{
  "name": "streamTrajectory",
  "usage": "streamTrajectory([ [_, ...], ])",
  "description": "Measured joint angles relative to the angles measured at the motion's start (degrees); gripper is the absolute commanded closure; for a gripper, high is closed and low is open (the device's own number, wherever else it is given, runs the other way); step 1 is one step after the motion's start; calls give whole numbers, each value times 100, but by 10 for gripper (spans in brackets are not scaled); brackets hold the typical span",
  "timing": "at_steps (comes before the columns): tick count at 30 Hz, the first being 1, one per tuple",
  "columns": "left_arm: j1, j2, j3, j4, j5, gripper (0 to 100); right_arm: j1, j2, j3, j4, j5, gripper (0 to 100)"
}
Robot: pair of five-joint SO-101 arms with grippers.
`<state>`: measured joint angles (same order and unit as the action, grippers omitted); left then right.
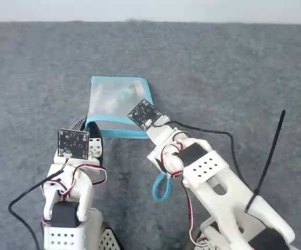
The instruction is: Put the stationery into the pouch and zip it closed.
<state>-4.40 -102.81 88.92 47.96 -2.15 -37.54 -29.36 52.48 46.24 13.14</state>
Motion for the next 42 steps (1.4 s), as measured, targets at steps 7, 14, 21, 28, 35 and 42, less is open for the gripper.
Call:
streamTrajectory([
  [7,0,0,0,0,0,988,0,-686,-185,413,0,991],
  [14,26,0,0,0,0,989,9,-1538,-914,1380,466,991],
  [21,633,0,167,0,-18,990,-334,-1521,-1521,1776,554,992],
  [28,1187,0,308,0,-132,990,-923,-1160,-1952,1899,589,992],
  [35,1266,0,360,0,-141,990,-1600,-1143,-1952,2207,800,991],
  [42,1116,0,360,0,-88,990,-1662,-1310,-1855,2365,818,898],
])
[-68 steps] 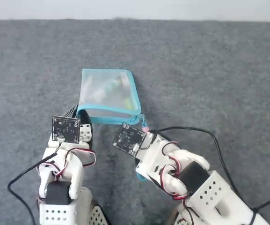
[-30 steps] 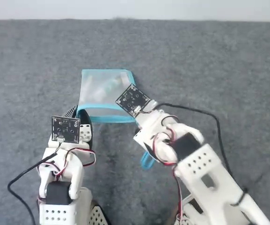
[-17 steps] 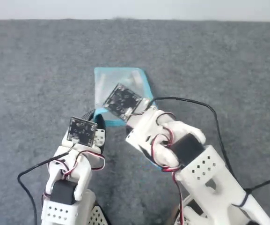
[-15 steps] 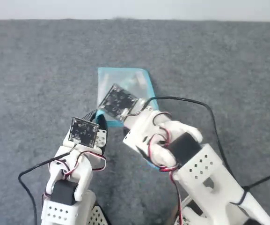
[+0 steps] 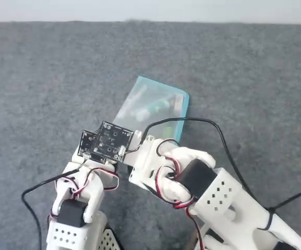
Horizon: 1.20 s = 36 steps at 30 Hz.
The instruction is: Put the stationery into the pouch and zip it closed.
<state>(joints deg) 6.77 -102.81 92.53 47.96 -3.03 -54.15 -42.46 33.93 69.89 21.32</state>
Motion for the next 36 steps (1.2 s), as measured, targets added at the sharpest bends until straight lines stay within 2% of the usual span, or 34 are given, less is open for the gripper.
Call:
streamTrajectory([
  [5,-378,0,9,0,141,990,264,-70,536,9,-9,697],
  [8,-615,0,9,0,193,990,220,-79,686,9,0,648],
  [18,-818,0,9,0,193,989,237,-422,721,88,0,648],
  [22,-818,0,9,0,193,989,703,-800,826,88,404,648],
  [27,-818,0,9,0,193,989,1301,-835,1609,-659,756,645],
  [36,-818,0,9,0,193,989,1389,-835,1811,-1468,1125,645],
])
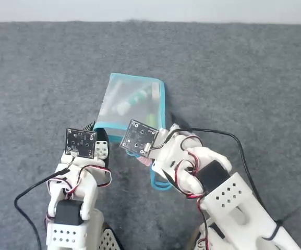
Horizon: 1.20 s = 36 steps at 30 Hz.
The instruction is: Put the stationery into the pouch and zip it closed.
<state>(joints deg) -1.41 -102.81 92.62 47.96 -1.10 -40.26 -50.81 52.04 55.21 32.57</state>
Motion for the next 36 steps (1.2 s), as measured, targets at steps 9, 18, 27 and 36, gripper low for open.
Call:
streamTrajectory([
  [9,0,0,0,0,0,989,-9,457,0,-369,246,645],
  [18,0,0,0,0,0,989,-35,1468,-211,-413,325,645],
  [27,0,0,0,0,0,989,-62,1697,-273,-695,492,649],
  [36,0,0,0,0,0,989,-62,2611,-1081,-765,-237,883],
])
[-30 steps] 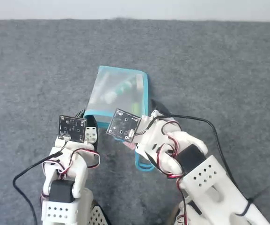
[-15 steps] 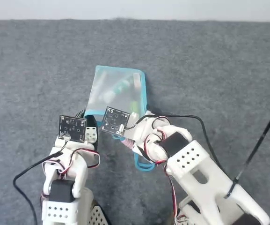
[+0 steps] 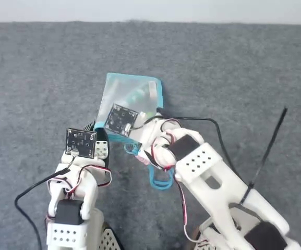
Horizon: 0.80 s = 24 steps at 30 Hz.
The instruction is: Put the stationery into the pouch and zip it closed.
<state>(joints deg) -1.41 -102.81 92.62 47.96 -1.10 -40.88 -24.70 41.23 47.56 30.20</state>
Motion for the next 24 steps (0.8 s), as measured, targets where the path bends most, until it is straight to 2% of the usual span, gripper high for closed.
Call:
streamTrajectory([
  [3,0,0,0,0,0,989,18,97,-26,0,-246,998],
  [10,-44,0,-9,-18,0,981,79,132,-35,-97,-615,992],
  [17,-18,0,-132,0,0,874,519,114,-123,-79,-1169,992],
  [24,-9,0,-466,308,9,873,879,114,-123,-79,-1301,992],
])
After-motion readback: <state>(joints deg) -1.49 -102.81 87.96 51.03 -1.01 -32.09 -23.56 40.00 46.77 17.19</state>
